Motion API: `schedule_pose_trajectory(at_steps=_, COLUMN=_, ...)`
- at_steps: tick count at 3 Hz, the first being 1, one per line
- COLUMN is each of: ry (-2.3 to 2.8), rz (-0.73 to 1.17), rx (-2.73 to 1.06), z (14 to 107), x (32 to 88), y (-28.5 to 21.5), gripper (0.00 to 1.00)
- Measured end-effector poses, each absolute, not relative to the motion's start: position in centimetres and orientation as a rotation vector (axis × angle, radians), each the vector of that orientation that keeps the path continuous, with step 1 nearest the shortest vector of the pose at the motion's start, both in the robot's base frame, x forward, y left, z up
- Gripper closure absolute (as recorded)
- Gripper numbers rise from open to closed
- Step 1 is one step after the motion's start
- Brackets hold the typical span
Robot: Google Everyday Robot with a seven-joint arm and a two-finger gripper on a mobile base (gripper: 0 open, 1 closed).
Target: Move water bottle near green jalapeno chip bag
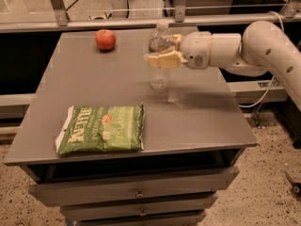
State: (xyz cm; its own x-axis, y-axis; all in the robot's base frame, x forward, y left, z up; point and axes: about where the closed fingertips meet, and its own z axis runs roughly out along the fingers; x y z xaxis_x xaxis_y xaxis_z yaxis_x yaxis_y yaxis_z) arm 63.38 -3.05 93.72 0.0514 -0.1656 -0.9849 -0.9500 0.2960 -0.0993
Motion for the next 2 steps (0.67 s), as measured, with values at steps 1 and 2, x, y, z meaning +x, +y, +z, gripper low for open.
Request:
schedule_pose_trajectory(at_steps=1, ry=1.387, rz=0.897, rx=-1.149, z=92.2, x=60.7, y=0.2, gripper=1.0)
schedule_pose_trajectory(at_steps=2, ry=1.338, rz=0.916, rx=-1.212, z=93.9, x=58.0, y=4.4, gripper=1.0)
